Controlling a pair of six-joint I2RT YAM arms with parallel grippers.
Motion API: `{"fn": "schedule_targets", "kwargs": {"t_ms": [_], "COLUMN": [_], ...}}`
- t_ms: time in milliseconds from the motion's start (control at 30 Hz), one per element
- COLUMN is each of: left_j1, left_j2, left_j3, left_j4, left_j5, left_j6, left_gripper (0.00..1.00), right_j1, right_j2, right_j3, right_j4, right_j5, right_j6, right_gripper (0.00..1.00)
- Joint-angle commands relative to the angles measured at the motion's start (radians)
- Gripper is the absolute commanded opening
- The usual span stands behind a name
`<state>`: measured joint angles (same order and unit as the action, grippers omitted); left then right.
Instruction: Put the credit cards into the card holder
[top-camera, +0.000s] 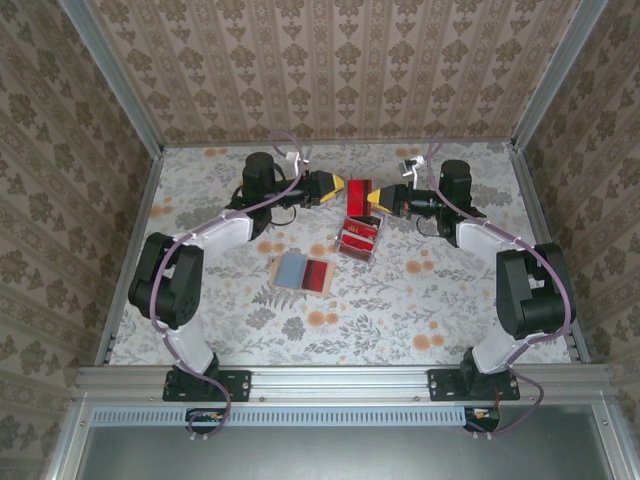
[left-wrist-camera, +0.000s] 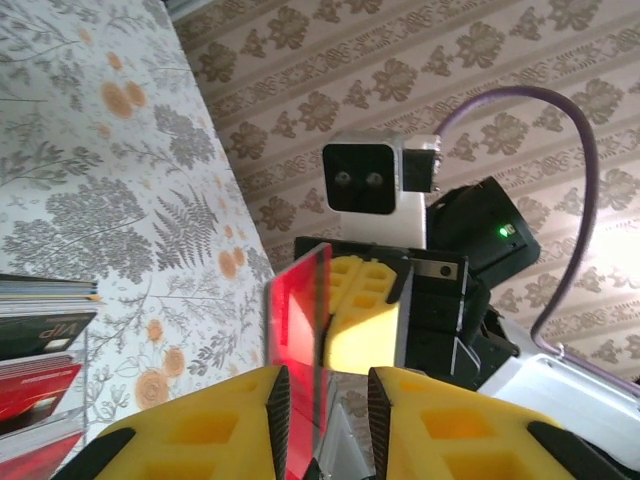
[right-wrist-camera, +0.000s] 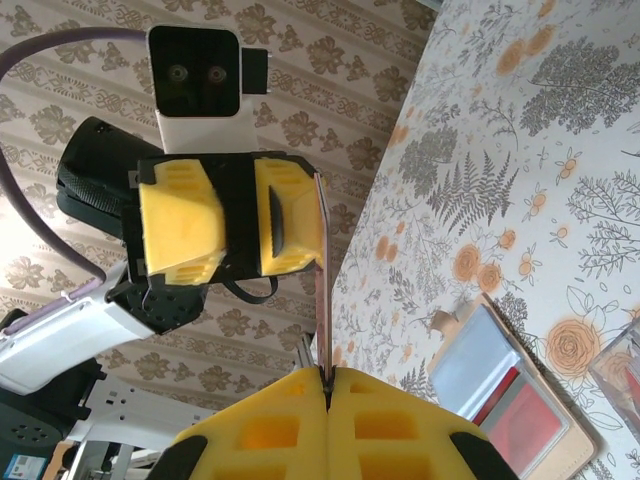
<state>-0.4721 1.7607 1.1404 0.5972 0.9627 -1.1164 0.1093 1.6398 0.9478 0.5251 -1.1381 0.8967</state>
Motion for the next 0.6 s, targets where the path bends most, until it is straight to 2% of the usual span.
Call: {"fn": "schedule_targets", "kwargs": {"t_ms": [0,200,567], "left_j1": [-0.005,-0.005,-0.007], "left_j2": [0.019,0.032,0.049], "left_j3": [0.028,0.039,0.055], "left_j4": [0.084,0.062,0.032], "left_j5": [0.059,0.064,0.068], "left_j6": [-0.042,-0.02,0.007], "left_gripper": [0.3,0.3,0.3], "right_j1": [0.0,0.0,0.007], "right_j2": [-0.006,-0.01,-0.016], "right_j3": [0.01,0.006,0.008], "right_j4": [0.054,0.109,0.11], "right_j5": [-0.047,-0.068,-0.081], "right_j6": [0.02,0.061,0.064], "right_gripper": [0.03,0.03,0.03]}}
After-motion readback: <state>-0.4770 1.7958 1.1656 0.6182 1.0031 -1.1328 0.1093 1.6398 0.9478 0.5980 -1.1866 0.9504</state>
